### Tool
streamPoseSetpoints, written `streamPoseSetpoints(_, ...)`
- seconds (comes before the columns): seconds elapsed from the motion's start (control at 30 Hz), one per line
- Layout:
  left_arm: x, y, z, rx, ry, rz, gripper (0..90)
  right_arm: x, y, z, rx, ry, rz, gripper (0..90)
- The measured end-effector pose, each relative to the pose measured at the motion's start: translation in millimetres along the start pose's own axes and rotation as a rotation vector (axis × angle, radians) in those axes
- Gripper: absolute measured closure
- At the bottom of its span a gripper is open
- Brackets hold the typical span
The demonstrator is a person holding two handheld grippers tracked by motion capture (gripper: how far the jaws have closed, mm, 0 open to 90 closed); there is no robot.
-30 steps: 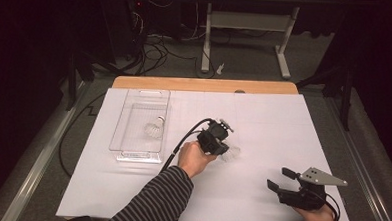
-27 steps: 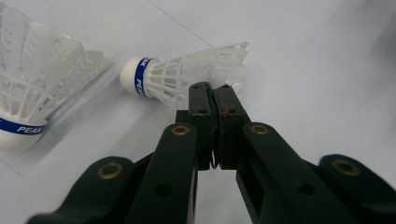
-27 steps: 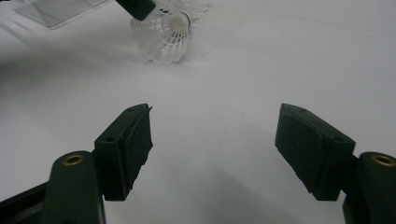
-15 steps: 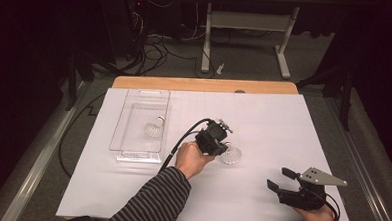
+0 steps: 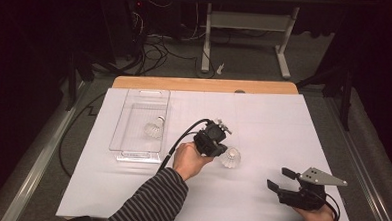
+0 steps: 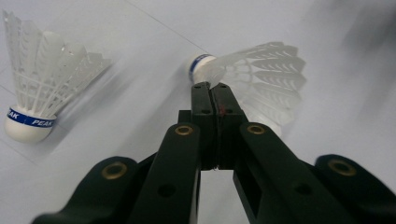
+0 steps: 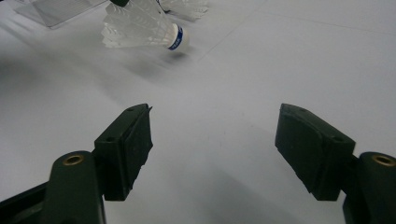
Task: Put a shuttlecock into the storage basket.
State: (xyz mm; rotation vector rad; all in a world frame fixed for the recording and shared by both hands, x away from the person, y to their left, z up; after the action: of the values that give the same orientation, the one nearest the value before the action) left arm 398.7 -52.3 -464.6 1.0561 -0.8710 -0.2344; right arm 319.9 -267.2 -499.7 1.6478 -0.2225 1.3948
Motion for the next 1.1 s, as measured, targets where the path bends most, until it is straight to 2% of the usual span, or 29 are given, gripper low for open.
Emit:
streamPoseSetpoints(0.27, -4.8, 3.5, -3.5, -0.019, 0.015, 0.003, 89.4, 0.0, -0.1, 0.1, -0.001, 0.0, -0.001, 27.7)
streamPoseSetpoints(1.1, -14.1, 22.4, -4.0, -0.045, 0.004, 0.014, 89.4, -0.4, -0.3, -0.1, -0.002, 0.002, -0.005, 27.7)
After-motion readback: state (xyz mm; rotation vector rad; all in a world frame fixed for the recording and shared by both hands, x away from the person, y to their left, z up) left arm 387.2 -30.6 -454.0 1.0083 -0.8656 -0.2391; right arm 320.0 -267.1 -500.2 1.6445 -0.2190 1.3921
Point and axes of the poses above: each handheld gripper's, and its own axes: y roughly backward along the jaws, x roughly out of its top, z roughly to its right, the point moved 8 cm from there along -y, roughly forward along the jaws, and after that the axes turned 11 degrees about y, right-handed, at the moved point
